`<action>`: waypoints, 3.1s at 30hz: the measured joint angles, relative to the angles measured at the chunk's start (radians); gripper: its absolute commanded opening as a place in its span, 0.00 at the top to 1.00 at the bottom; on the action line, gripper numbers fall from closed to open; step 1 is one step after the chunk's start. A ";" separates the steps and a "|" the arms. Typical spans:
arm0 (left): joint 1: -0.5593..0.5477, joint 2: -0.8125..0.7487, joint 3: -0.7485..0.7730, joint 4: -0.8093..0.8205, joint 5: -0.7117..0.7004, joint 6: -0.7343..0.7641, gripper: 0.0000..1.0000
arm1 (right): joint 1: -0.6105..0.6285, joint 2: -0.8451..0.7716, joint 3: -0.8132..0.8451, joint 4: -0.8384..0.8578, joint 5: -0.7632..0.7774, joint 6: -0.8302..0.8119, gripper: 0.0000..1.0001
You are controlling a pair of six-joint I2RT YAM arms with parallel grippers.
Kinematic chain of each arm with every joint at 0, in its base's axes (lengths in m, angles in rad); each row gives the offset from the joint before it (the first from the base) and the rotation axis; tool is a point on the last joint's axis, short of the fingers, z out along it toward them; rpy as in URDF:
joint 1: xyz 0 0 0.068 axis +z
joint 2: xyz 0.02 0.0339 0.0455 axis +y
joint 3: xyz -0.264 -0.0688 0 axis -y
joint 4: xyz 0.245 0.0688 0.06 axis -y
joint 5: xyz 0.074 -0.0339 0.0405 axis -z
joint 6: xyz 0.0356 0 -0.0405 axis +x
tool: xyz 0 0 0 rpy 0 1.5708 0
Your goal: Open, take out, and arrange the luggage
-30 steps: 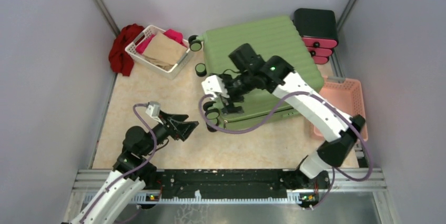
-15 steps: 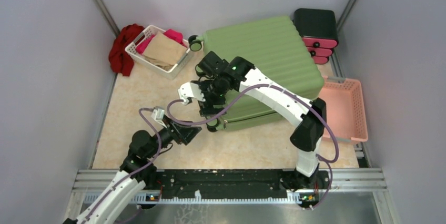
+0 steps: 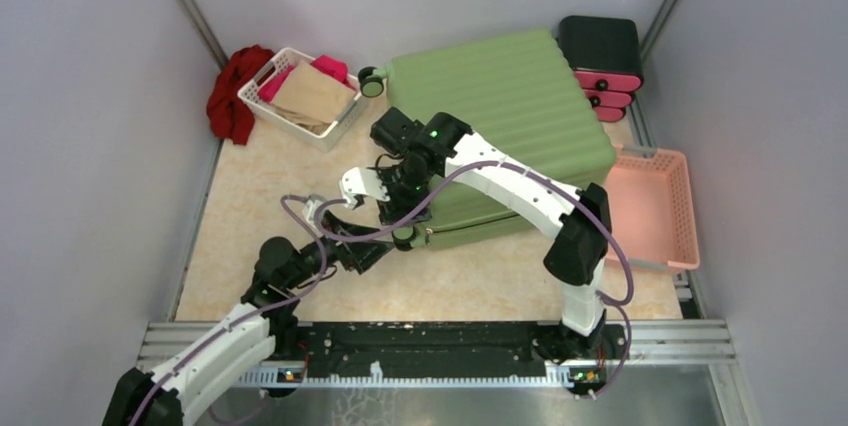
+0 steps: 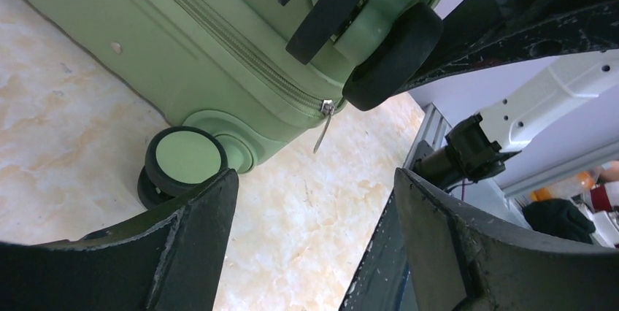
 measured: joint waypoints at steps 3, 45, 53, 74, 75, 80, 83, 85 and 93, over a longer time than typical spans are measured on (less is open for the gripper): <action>0.000 0.069 0.000 0.066 0.030 0.006 0.17 | 0.001 0.002 0.000 -0.002 0.002 0.000 0.60; -0.236 0.545 -0.001 0.507 -0.072 0.356 0.47 | -0.035 -0.004 0.066 -0.095 -0.082 -0.011 1.00; -0.297 0.894 -0.003 0.813 -0.177 0.362 0.47 | -0.037 -0.004 0.066 -0.095 -0.085 -0.011 1.00; -0.552 1.118 -0.004 0.960 -0.486 0.480 0.48 | -0.039 -0.004 0.066 -0.094 -0.086 -0.001 1.00; -0.561 1.113 -0.004 0.960 -0.510 0.483 0.48 | -0.039 -0.004 0.066 -0.094 -0.086 0.000 1.00; -0.631 1.075 -0.004 0.963 -0.632 0.509 0.50 | -0.039 -0.004 0.065 -0.092 -0.087 0.007 1.00; -0.690 1.070 -0.004 0.963 -0.707 0.530 0.50 | -0.039 -0.004 0.064 -0.091 -0.087 0.011 1.00; -0.729 1.070 -0.004 0.963 -0.763 0.547 0.50 | -0.039 -0.004 0.061 -0.088 -0.087 0.016 1.00; -0.781 1.070 0.039 0.963 -0.947 0.579 0.55 | -0.039 -0.014 0.036 -0.064 -0.090 0.031 1.00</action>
